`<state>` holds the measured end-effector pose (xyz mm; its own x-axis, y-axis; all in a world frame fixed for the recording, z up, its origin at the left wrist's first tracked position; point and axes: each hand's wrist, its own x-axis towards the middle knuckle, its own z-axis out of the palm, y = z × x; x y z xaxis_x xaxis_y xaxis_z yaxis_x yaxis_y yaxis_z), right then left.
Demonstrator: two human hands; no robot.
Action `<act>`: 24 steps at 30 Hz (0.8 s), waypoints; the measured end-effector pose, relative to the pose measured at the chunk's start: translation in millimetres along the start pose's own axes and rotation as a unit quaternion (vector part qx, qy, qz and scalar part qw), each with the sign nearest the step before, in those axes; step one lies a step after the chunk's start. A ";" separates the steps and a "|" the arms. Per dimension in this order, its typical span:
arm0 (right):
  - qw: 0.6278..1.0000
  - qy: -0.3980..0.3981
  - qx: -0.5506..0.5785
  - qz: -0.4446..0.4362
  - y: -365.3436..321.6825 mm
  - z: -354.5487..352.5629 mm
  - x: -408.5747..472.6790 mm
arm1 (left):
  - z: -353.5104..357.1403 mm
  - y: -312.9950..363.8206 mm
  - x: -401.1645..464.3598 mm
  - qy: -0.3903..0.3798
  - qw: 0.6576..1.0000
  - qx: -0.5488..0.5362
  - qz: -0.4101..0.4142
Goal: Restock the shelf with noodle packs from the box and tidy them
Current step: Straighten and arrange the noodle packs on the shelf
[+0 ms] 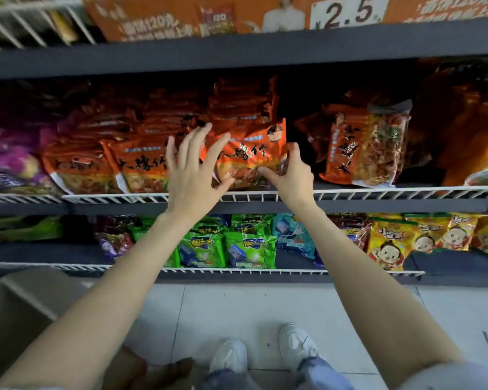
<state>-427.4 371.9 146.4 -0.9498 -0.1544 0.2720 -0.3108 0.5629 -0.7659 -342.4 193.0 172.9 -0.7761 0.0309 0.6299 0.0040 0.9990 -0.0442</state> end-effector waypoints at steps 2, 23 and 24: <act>1.000 -0.007 -0.008 -0.015 -3.7 6.7 -2.2 | 9.2 -3.3 0.8 -0.026 0.999 0.022 -0.018; 0.997 -0.027 -0.051 0.043 -18.5 8.1 1.1 | 19.3 3.7 61.3 -0.138 0.989 -0.042 0.038; 0.997 -0.033 -0.043 0.062 -16.0 5.7 5.3 | 22.8 3.8 60.9 -0.134 0.989 -0.053 0.042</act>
<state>-427.6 357.5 156.7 -0.9819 -0.1310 0.1367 -0.1892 0.6488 -0.7370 -404.0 198.0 193.5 -0.9095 0.1191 0.3983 0.1310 0.9914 0.0026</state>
